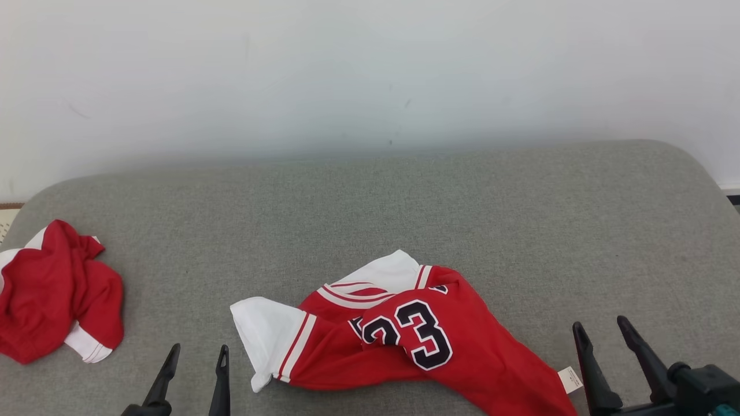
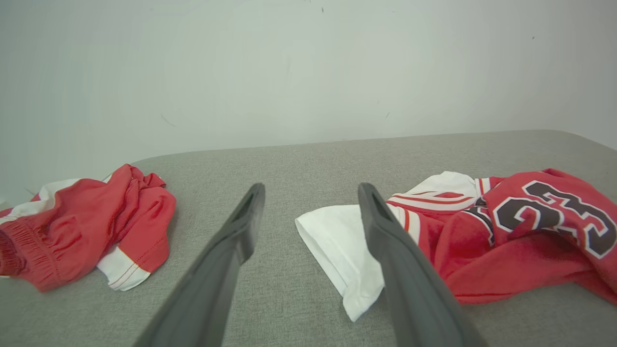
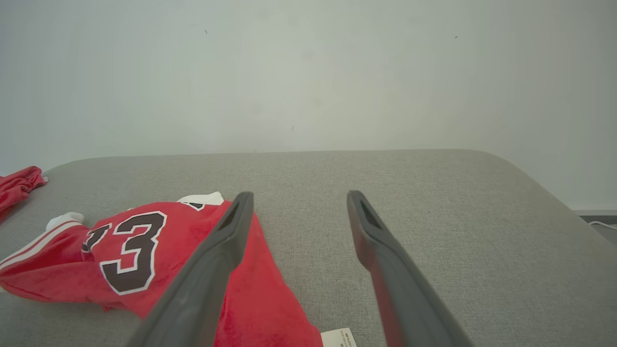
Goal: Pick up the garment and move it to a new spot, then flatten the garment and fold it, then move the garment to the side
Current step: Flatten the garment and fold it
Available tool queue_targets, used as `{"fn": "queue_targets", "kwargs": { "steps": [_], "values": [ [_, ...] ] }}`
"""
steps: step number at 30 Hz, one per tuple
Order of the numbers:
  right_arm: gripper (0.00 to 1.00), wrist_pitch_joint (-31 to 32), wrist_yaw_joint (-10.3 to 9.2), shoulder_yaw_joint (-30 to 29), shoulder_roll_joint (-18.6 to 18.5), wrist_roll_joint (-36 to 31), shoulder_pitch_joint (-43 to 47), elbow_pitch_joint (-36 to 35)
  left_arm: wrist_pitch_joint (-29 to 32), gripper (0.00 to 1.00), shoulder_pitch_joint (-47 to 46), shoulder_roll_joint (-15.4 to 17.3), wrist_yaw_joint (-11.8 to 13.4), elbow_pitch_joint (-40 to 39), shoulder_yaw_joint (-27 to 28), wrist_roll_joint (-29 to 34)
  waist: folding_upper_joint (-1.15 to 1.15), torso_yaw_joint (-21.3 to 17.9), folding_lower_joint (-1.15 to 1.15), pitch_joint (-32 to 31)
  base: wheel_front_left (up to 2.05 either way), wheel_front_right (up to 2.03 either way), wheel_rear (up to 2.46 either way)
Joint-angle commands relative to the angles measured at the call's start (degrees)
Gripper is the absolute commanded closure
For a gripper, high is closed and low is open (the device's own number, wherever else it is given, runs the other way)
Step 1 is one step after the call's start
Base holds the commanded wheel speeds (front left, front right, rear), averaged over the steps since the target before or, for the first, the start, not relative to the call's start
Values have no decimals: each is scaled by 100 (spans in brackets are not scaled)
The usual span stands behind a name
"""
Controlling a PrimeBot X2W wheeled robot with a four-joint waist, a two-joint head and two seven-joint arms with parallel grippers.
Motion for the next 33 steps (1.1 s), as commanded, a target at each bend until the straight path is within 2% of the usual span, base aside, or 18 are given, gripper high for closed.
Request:
{"fn": "queue_targets", "kwargs": {
  "steps": [1,13,15,24,28,33],
  "values": [
    [0,31,-1,18,50,17,116,-52,5,0,82,52,24,12,17,-27,0,-2,1,-46,0,0,0],
    [0,264,-2,309,-102,74,179,-93,26,0,57,77,78,40,-24,-68,0,18,1,-28,0,0,0],
    [0,556,-2,677,-427,56,275,21,-3,0,10,50,58,67,-54,-80,0,45,1,46,0,0,0],
    [0,1010,-2,1417,-1187,-60,405,427,-69,0,-135,-16,33,157,-70,-113,0,65,1,287,0,0,0],
    [0,1152,-2,1721,-1443,-135,167,731,-113,0,-235,-49,22,196,-76,-124,0,63,1,452,0,0,0],
    [0,1151,-2,2045,-1467,-154,-173,1119,-137,0,-363,-121,4,240,-134,-99,0,91,1,640,0,0,0]
  ]
}}
